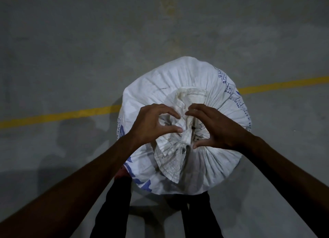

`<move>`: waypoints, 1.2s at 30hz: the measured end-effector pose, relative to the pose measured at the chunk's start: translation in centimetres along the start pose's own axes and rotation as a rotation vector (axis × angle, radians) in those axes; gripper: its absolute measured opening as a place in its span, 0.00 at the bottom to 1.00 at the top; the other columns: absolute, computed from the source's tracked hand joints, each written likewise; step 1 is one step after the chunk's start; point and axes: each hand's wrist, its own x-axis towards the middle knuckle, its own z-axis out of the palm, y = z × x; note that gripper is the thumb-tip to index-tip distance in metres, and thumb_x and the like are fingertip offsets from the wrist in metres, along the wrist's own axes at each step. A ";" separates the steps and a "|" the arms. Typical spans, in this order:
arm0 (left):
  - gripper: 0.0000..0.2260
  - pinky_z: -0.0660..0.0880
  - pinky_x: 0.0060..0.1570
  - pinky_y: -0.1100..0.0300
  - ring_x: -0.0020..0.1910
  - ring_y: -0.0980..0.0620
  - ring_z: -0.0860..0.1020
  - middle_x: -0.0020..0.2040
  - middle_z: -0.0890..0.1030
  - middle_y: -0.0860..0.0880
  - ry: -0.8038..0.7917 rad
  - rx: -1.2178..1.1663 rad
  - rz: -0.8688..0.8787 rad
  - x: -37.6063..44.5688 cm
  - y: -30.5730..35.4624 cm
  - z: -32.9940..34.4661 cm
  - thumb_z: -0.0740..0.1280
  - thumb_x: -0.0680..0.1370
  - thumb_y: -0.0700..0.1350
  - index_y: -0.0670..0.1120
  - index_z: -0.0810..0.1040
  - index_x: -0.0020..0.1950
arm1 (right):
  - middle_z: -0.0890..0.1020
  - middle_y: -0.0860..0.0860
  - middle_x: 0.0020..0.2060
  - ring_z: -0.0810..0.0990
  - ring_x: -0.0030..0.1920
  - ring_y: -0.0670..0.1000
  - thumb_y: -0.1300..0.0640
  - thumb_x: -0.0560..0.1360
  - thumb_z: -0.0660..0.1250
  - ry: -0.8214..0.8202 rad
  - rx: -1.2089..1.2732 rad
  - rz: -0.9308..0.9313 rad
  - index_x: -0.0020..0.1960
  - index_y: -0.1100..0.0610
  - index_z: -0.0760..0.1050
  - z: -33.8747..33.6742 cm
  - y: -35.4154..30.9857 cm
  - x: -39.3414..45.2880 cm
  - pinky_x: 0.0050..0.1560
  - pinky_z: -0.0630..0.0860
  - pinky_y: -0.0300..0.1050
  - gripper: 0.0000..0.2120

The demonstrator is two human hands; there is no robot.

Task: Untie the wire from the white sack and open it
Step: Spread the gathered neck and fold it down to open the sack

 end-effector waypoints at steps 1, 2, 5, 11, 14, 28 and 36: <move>0.17 0.78 0.59 0.46 0.55 0.57 0.84 0.50 0.87 0.59 0.011 -0.022 0.007 0.2 0.0 0.3 0.81 0.65 0.64 0.56 0.88 0.47 | 0.70 0.57 0.72 0.71 0.71 0.55 0.36 0.70 0.78 0.006 0.013 -0.005 0.76 0.60 0.67 0.1 0.1 -0.1 0.72 0.65 0.40 0.45; 0.15 0.78 0.58 0.45 0.54 0.55 0.85 0.48 0.87 0.57 0.017 -0.051 0.005 0.4 0.1 0.6 0.82 0.65 0.62 0.55 0.87 0.43 | 0.71 0.57 0.71 0.72 0.70 0.56 0.37 0.70 0.78 0.004 0.028 -0.011 0.75 0.61 0.68 0.1 0.2 -0.2 0.71 0.69 0.44 0.44; 0.14 0.78 0.59 0.44 0.53 0.53 0.85 0.46 0.87 0.55 -0.003 -0.115 -0.037 0.8 0.1 0.9 0.82 0.65 0.60 0.51 0.87 0.38 | 0.71 0.57 0.69 0.74 0.68 0.57 0.37 0.72 0.76 -0.035 0.028 -0.018 0.75 0.60 0.68 0.1 0.6 -0.5 0.66 0.73 0.50 0.41; 0.15 0.78 0.52 0.54 0.43 0.57 0.85 0.39 0.87 0.53 -0.096 -0.132 -0.150 1.0 -0.7 -1.3 0.81 0.67 0.59 0.48 0.87 0.38 | 0.78 0.60 0.53 0.77 0.50 0.60 0.54 0.79 0.73 0.045 -0.186 -0.169 0.66 0.60 0.78 0.5 1.9 -1.4 0.53 0.70 0.48 0.18; 0.12 0.77 0.48 0.64 0.40 0.58 0.84 0.39 0.87 0.48 -0.116 -0.155 -0.151 0.9 -0.8 -2.3 0.84 0.69 0.49 0.43 0.86 0.37 | 0.79 0.58 0.45 0.75 0.43 0.58 0.67 0.75 0.74 0.089 -0.380 -0.217 0.52 0.61 0.82 0.6 1.6 -1.6 0.45 0.59 0.44 0.07; 0.09 0.73 0.41 0.72 0.34 0.63 0.80 0.32 0.85 0.57 -0.146 -0.138 -0.196 1.8 -2.7 -5.8 0.81 0.70 0.42 0.40 0.84 0.37 | 0.83 0.46 0.50 0.75 0.50 0.49 0.29 0.71 0.69 -0.057 0.354 0.148 0.43 0.34 0.75 -2.8 2.6 -3.4 0.49 0.75 0.45 0.11; 0.10 0.70 0.38 0.75 0.30 0.64 0.78 0.31 0.84 0.57 -0.129 0.012 -0.181 2.2 -4.1 -8.3 0.82 0.69 0.43 0.40 0.84 0.36 | 0.78 0.42 0.44 0.71 0.46 0.46 0.28 0.75 0.61 -0.171 -0.073 0.085 0.36 0.46 0.71 -2.7 5.0 -6.2 0.50 0.68 0.52 0.23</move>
